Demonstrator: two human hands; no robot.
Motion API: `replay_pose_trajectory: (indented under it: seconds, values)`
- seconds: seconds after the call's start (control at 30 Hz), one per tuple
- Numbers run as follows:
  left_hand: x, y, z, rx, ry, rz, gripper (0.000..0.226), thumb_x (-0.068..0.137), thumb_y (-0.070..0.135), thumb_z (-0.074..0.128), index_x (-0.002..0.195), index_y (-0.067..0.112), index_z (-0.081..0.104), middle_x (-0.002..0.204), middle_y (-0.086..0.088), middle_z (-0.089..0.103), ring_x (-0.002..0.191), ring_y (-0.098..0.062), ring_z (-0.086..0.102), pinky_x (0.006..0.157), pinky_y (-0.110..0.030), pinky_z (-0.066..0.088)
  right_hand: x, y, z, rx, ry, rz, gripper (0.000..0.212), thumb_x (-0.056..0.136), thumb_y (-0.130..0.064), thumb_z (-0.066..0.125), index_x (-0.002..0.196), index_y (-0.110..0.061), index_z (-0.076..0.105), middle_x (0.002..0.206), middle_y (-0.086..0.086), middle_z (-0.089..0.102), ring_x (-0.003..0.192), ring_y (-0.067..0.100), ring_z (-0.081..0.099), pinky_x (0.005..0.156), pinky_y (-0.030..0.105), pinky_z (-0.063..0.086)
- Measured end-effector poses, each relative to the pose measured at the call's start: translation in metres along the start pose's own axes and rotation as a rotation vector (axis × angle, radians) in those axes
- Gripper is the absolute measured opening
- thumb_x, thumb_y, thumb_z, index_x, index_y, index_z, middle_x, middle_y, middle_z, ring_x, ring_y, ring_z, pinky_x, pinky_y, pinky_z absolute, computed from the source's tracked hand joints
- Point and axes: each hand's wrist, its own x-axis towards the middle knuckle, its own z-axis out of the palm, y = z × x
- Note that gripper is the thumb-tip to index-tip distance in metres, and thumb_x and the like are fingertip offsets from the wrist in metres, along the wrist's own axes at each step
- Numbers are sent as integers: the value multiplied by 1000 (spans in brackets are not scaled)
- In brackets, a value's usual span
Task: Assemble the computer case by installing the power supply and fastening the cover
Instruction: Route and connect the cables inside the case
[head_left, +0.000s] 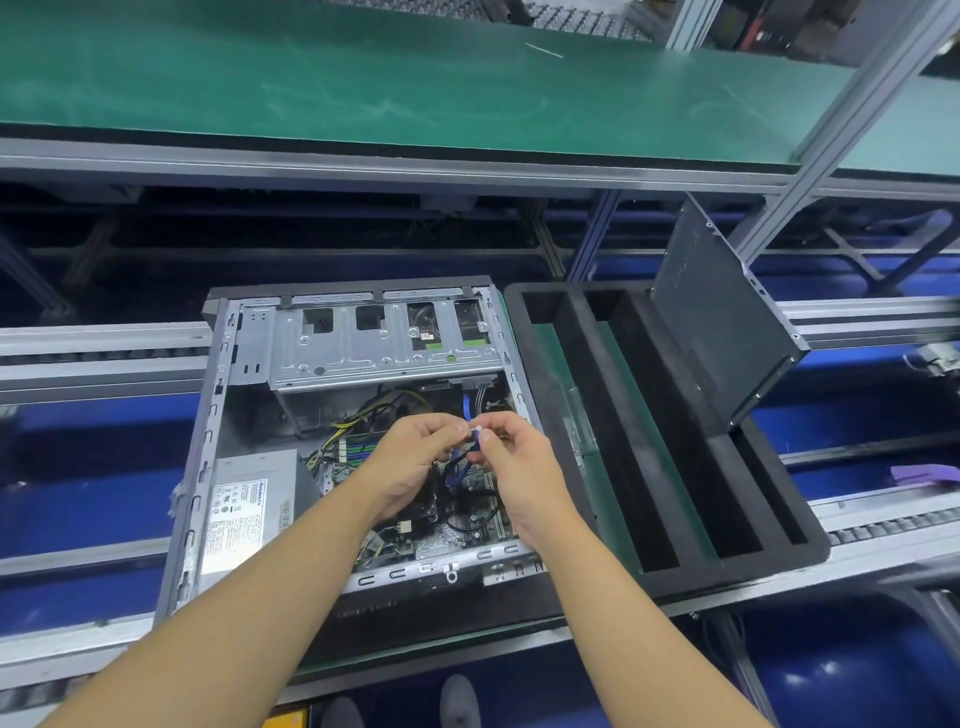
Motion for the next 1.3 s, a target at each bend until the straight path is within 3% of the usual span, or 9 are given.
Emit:
replay_pose_trajectory:
  seconds: [0.1,0.23,0.4,0.5,0.6,0.87,1.03,1.13,1.3]
  values:
    - [-1,0,0,-8,-12,3,16,94,18,66,88,22,80,83,4,73,74,-2,58,77,-28,41,0,1,0,-5,6,-15,19,103,-10,58,102,-25,70,96,-2,76,83,8,71,76,19,56]
    - [-2,0,-1,-23,13,24,12,92,15,68,89,18,80,89,-3,73,78,-6,59,73,-21,45,-1,1,2,-4,17,-44,19,101,-6,59,102,-25,62,97,2,69,88,13,67,88,34,59]
    - [-2,3,0,10,11,8,19,92,12,67,84,23,80,86,2,74,79,-4,61,78,-26,45,-4,-2,3,-118,38,-61,21,100,-11,61,92,-29,67,93,1,72,83,11,61,71,19,53]
    - [-4,4,-2,10,-1,0,13,90,14,70,85,21,80,89,-1,75,84,-9,63,84,-29,47,-7,-4,5,-177,69,-97,20,100,-11,62,91,-27,67,93,-3,71,84,12,65,74,22,55]
    - [-6,6,-4,58,36,35,4,81,22,78,83,24,80,86,1,75,84,-8,67,86,-30,49,-10,-8,7,-264,126,-195,31,97,-5,65,83,-32,64,95,-2,67,84,7,61,73,12,50]
    - [-6,8,2,358,142,286,20,79,22,83,85,40,79,79,13,73,74,-1,66,68,-10,47,-11,-9,3,-176,189,-79,12,96,-20,67,88,-27,72,81,-7,76,79,3,72,63,10,51]
    - [-9,10,3,571,146,494,12,83,21,79,94,25,81,80,13,67,80,-12,66,74,-18,50,-8,-5,6,-204,181,-47,14,103,-21,59,91,-22,66,89,-1,76,85,11,74,74,24,60]
    - [-9,12,7,665,143,581,10,83,14,79,92,20,80,85,11,69,82,-13,66,76,-23,52,-6,-3,7,-246,198,-66,16,105,-18,53,91,-21,59,90,2,73,80,9,72,70,23,59]
    - [-4,8,5,744,109,535,8,82,9,78,86,15,77,86,9,67,81,-7,64,76,-24,52,-7,-5,8,-332,225,-128,21,106,-15,42,89,-23,50,95,9,64,79,24,62,64,27,49]
